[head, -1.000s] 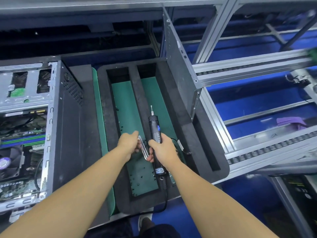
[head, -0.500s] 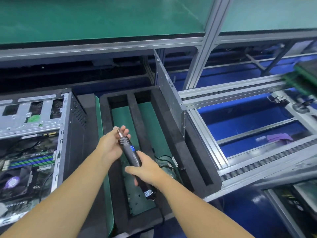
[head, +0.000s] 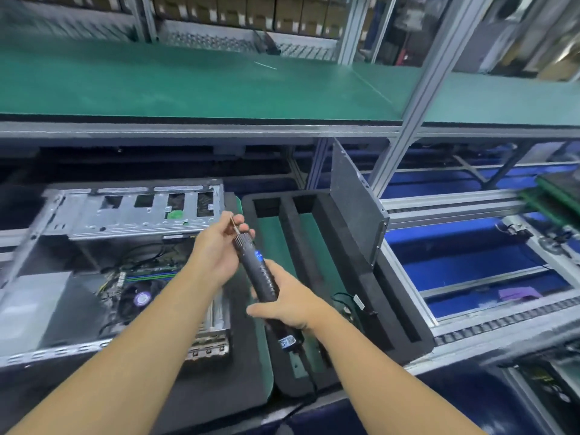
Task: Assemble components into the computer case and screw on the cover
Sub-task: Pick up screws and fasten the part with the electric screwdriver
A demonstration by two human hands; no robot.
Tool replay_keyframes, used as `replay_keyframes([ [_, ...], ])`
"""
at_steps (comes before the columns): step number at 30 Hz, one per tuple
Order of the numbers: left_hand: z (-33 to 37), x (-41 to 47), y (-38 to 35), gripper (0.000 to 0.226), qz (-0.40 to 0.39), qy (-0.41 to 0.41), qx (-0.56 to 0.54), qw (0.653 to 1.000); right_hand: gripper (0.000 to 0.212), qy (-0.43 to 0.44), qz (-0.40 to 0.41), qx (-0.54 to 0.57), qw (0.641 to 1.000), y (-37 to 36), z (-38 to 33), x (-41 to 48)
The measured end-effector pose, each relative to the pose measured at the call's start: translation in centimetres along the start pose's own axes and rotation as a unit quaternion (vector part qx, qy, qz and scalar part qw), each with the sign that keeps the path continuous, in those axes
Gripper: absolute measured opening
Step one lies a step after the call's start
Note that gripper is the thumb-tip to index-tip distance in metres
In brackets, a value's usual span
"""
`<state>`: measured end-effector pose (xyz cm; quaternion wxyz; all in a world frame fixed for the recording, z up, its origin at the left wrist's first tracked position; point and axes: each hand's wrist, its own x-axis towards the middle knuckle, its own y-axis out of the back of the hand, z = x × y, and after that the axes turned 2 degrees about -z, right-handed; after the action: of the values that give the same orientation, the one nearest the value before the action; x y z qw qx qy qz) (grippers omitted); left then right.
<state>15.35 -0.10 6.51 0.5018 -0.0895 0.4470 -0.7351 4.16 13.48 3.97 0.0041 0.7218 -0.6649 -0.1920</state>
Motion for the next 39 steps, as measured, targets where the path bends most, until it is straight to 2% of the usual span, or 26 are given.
replay_keyframes([
  [6, 5.3, -6.6, 5.1, 0.028, -0.022, -0.027, 0.010, 0.999, 0.059, 0.015, 0.000, -0.014, 1.000, -8.6, -3.5, -1.6],
  [10, 7.1, -10.1, 8.2, 0.026, -0.019, -0.035, 0.011, 0.999, 0.071, 0.007, 0.011, -0.030, 0.999, -13.5, -4.9, -3.0],
  [18, 8.6, -14.3, 12.3, 0.020, 0.011, -0.039, 0.044, 0.998, 0.079, -0.001, 0.036, -0.048, 0.998, -19.9, -6.3, -5.4],
  [21, 8.8, -14.9, 13.4, 0.029, 0.021, -0.021, 0.058, 0.998, 0.088, 0.002, 0.045, -0.030, 0.999, -21.7, -6.4, -6.0],
  [24, 9.6, -15.4, 13.9, 0.035, -0.007, -0.005, 0.128, 0.992, 0.084, 0.028, 0.067, -0.008, 0.997, -22.9, -6.1, -6.5],
  [27, 11.3, -15.7, 14.0, 0.031, -0.028, 0.017, 0.279, 0.960, 0.083, 0.034, 0.101, 0.011, 0.994, -23.7, -5.4, -6.8],
  [28, 12.0, -15.6, 14.2, 0.031, -0.022, 0.011, 0.361, 0.932, 0.085, 0.033, 0.107, 0.023, 0.993, -23.9, -5.2, -6.9],
  [29, 12.8, -15.5, 14.6, 0.032, -0.011, -0.009, 0.465, 0.885, 0.086, 0.033, 0.111, 0.035, 0.993, -24.1, -4.8, -6.9],
  [30, 13.5, -15.3, 15.1, 0.034, -0.001, -0.044, 0.573, 0.818, 0.086, 0.036, 0.116, 0.047, 0.991, -24.3, -4.5, -7.0],
  [32, 14.5, -14.9, 16.3, 0.049, -0.015, -0.110, 0.744, 0.658, 0.085, 0.037, 0.125, 0.067, 0.989, -24.6, -3.8, -7.2],
  [34, 14.8, -14.4, 17.3, 0.081, -0.077, -0.084, 0.842, 0.527, 0.083, 0.027, 0.126, 0.104, 0.986, -25.2, -2.7, -7.7],
  [36, 14.4, -13.9, 17.9, 0.102, -0.119, -0.013, 0.889, 0.443, 0.079, 0.017, 0.122, 0.143, 0.982, -26.1, -1.4, -8.3],
  [39, 13.0, -13.0, 18.7, 0.101, -0.139, 0.032, 0.925, 0.352, 0.082, -0.008, 0.113, 0.155, 0.981, -27.2, 0.4, -9.1],
])
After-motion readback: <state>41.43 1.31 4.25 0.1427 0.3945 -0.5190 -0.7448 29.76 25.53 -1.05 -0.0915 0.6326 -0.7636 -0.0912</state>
